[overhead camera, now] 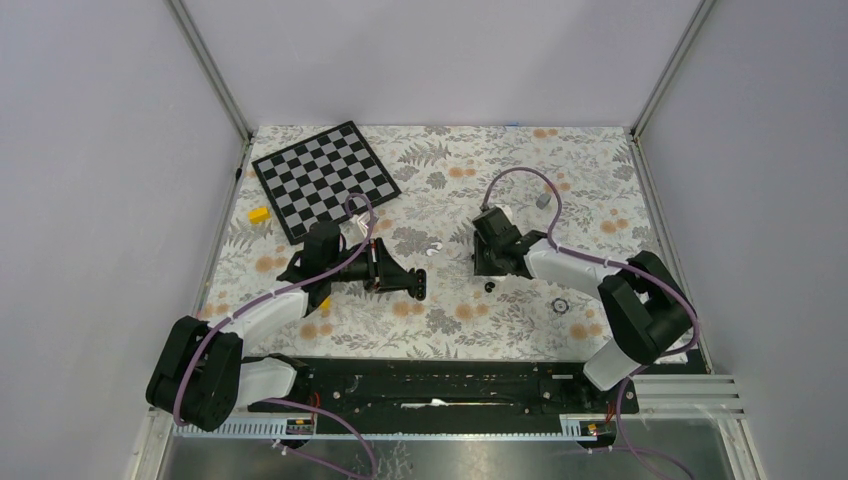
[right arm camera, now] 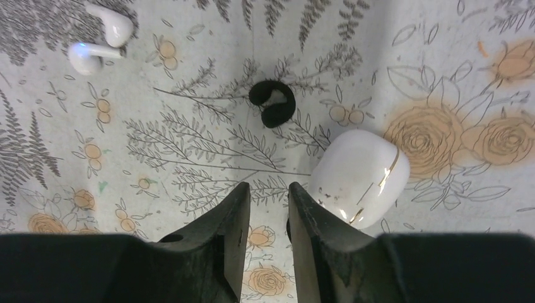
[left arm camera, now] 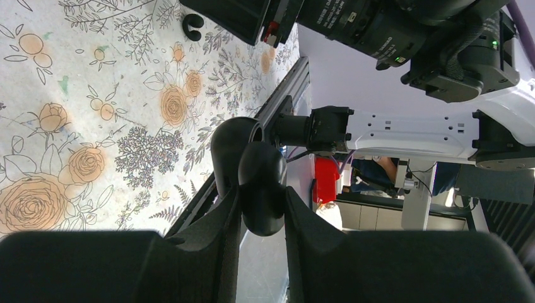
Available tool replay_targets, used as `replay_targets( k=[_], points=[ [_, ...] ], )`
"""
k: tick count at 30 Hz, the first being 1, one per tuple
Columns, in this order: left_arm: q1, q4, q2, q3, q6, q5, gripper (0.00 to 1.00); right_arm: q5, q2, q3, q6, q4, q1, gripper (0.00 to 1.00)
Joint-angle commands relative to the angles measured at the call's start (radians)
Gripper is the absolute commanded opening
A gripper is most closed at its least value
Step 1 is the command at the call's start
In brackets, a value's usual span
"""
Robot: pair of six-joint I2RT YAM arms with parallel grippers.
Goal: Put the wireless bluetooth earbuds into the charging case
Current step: Pick up the earbud from the center of the board.
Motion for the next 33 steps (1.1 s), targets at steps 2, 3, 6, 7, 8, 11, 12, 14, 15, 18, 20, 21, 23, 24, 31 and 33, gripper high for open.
replay_targets(
  k=[2,3,6,7,8,11,12,14,15,18,20,21,23,24,31,33],
  points=[
    [0.002,0.019,-0.028,0.009,0.019,-0.005,0.02,0.063,0.012,0.113,-0.072,-0.032,-0.01,0.36],
    [0.002,0.019,-0.026,0.01,0.019,-0.004,0.02,0.061,0.028,0.134,-0.076,-0.038,-0.019,0.35],
    [0.002,0.014,-0.027,0.015,0.022,-0.004,0.02,0.06,0.072,0.169,-0.082,-0.039,-0.041,0.34],
    [0.002,0.01,-0.027,0.017,0.025,-0.003,0.02,0.061,0.085,0.178,-0.083,-0.038,-0.047,0.34],
    [0.002,0.003,-0.029,0.019,0.028,-0.004,0.02,0.064,0.096,0.187,-0.084,-0.038,-0.053,0.34],
    [0.002,-0.012,-0.032,0.022,0.037,-0.006,0.02,0.067,0.135,0.213,-0.092,-0.047,-0.067,0.33],
    [0.002,-0.016,-0.032,0.022,0.04,-0.007,0.02,0.071,0.149,0.221,-0.097,-0.055,-0.068,0.33],
    [0.002,-0.016,-0.031,0.022,0.042,-0.008,0.02,0.067,0.172,0.23,-0.109,-0.063,-0.07,0.33],
    [0.002,-0.016,-0.031,0.021,0.042,-0.009,0.02,0.062,0.18,0.231,-0.111,-0.063,-0.07,0.32],
    [0.002,-0.016,-0.028,0.02,0.044,-0.01,0.02,0.049,0.193,0.228,-0.117,-0.064,-0.07,0.32],
    [0.003,-0.017,-0.028,0.02,0.045,-0.011,0.02,0.047,0.201,0.226,-0.117,-0.063,-0.07,0.32],
    [0.003,-0.016,-0.027,0.02,0.045,-0.011,0.02,0.048,0.203,0.224,-0.117,-0.063,-0.07,0.32],
    [0.002,-0.016,-0.025,0.02,0.045,-0.011,0.02,0.04,0.209,0.222,-0.118,-0.064,-0.07,0.32],
    [0.002,-0.016,-0.025,0.02,0.046,-0.01,0.02,0.033,0.21,0.22,-0.118,-0.063,-0.07,0.32],
    [0.002,-0.016,-0.022,0.022,0.045,-0.012,0.02,-0.038,0.199,0.201,-0.105,-0.047,-0.07,0.34],
    [0.002,-0.016,-0.02,0.022,0.045,-0.012,0.02,-0.046,0.193,0.197,-0.101,-0.045,-0.07,0.34]
  ],
)
